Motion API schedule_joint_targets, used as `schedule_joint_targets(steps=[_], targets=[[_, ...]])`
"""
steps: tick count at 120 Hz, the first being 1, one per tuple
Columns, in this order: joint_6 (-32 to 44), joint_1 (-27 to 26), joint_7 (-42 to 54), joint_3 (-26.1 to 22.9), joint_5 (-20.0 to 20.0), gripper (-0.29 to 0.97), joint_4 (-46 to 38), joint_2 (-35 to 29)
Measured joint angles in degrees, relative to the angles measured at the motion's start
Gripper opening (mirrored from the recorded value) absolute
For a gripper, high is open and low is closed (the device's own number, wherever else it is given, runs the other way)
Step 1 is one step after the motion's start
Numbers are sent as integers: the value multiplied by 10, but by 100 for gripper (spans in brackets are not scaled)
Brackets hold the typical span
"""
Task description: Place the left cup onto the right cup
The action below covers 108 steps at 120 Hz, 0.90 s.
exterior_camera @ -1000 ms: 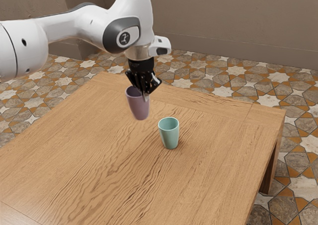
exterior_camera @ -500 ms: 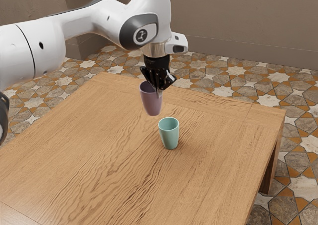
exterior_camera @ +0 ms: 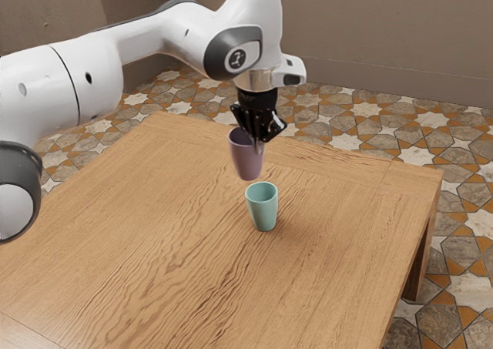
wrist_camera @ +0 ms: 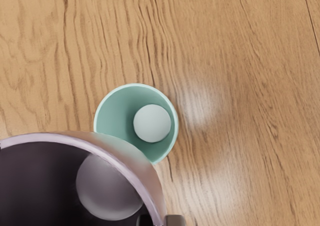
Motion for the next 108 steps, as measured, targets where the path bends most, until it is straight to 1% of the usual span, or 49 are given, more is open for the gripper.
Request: schedule_joint_targets(steps=[40,70,108], targets=[[-4,3,2,-1,1,-11,27,35],[-6,10,4,-9,1,-11,66,71],[-7,23,6,-20,1,-11,87,103]])
